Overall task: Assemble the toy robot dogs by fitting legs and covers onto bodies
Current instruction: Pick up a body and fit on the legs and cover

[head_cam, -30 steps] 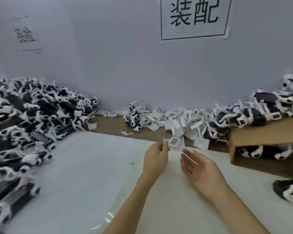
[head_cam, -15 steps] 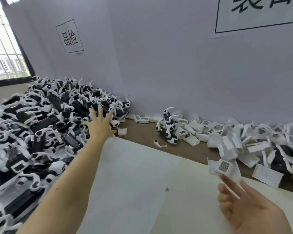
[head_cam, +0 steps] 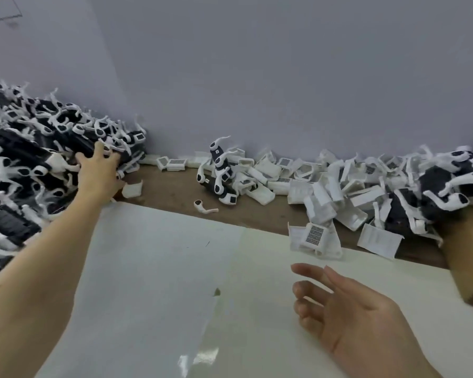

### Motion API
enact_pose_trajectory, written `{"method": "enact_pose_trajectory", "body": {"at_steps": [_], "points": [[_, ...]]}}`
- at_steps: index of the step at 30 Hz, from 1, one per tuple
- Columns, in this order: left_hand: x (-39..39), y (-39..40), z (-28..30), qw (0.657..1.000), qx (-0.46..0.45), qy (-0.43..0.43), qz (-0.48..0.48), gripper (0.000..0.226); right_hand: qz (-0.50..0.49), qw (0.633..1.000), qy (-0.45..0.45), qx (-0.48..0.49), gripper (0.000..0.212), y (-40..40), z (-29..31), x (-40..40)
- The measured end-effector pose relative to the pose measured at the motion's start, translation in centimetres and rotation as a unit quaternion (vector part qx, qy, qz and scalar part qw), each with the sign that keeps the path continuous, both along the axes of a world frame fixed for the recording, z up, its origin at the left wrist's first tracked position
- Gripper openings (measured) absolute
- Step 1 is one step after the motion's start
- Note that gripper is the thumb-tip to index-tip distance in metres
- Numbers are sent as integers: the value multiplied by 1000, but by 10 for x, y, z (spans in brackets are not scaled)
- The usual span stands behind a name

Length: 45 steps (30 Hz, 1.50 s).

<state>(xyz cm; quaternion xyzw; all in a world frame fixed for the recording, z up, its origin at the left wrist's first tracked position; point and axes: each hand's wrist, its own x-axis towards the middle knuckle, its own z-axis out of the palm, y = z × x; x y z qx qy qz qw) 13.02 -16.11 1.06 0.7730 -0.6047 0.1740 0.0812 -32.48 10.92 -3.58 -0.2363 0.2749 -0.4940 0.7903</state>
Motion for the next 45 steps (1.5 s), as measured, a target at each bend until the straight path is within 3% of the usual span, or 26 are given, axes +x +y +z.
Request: {"method": "enact_pose_trajectory", "body": {"at_steps": [4, 9, 13, 17, 21, 25, 27, 30, 34, 41, 45], "points": [[-6, 28, 0, 998, -35, -3, -52, 36, 6, 1000, 11, -3, 83, 2, 2, 2], [-52, 72, 3, 978, -29, -40, -201, 33, -6, 1000, 4, -15, 51, 9, 2, -3], [-128, 123, 7, 935, -2, -20, -354, 28, -43, 999, -1, -20, 48, 13, 9, -4], [-209, 189, 1, 884, -32, 45, -465, 25, -119, 993, -24, -8, 27, 20, 17, -19], [-279, 248, -13, 836, -74, 99, -535, 24, -216, 974, 63, 13, 20, 28, 18, -51], [-331, 283, -28, 815, -75, 151, -554, 40, -275, 929, 247, -32, 22, 53, 11, -77], [-348, 290, -27, 806, -61, 182, -560, 44, -289, 908, 294, -67, 23, 68, 5, -82], [-367, 294, -25, 816, -102, 169, -544, 33, -310, 893, 303, -119, 27, 82, 5, -83], [-376, 293, -32, 818, -175, 35, -546, 31, -318, 882, 314, -150, 30, 85, 14, -83], [-365, 289, -28, 754, -248, -12, -608, 30, -322, 897, 289, -90, 31, 77, 10, -79], [-371, 302, -24, 734, -266, 23, -624, 13, -342, 902, 251, -85, 57, 78, 15, -87]]}}
